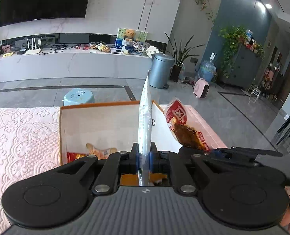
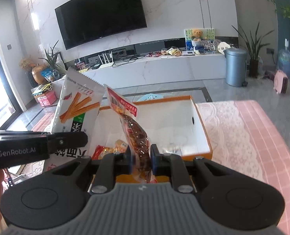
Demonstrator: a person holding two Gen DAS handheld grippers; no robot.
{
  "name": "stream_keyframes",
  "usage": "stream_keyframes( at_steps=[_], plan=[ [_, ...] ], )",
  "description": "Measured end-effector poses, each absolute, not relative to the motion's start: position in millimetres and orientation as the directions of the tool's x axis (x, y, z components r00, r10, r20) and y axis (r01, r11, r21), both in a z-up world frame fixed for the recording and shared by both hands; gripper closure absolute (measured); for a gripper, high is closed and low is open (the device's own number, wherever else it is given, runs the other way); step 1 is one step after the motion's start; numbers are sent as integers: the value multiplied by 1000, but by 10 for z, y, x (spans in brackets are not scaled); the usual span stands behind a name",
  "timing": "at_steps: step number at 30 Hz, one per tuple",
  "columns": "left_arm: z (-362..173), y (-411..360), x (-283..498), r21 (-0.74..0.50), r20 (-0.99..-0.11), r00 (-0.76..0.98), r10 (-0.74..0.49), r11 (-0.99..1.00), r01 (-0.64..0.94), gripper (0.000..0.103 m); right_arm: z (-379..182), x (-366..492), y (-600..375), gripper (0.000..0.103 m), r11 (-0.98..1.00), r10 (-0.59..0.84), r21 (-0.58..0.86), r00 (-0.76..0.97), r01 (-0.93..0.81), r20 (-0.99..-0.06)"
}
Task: Organize snacks
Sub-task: 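Lower both packets into the box and open both tools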
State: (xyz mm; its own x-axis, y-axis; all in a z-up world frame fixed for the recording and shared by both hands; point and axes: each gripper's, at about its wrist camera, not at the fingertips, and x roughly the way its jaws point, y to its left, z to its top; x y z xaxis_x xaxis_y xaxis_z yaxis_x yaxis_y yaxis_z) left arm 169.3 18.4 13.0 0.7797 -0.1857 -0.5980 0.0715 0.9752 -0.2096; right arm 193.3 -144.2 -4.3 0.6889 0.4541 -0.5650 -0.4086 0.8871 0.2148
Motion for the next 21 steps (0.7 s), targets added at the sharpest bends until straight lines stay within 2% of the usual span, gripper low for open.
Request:
stream_keyframes(
  at_steps=[7,16,21],
  plan=[
    [30,286,2013,-231,-593,780,-202,970,76,93,-57,2309,-1270,89,895,430,166,703,-414,-566],
    [-275,410,2459,-235,-615,756,-224,967,96,93,-272,2844,-1002,89,906,388,117,691,-406,-610],
    [-484,508,2628,-291,-645,723,-248,954,67,93,-481,3105,-864,89,908,363,90,660,-410,-657]
  ],
)
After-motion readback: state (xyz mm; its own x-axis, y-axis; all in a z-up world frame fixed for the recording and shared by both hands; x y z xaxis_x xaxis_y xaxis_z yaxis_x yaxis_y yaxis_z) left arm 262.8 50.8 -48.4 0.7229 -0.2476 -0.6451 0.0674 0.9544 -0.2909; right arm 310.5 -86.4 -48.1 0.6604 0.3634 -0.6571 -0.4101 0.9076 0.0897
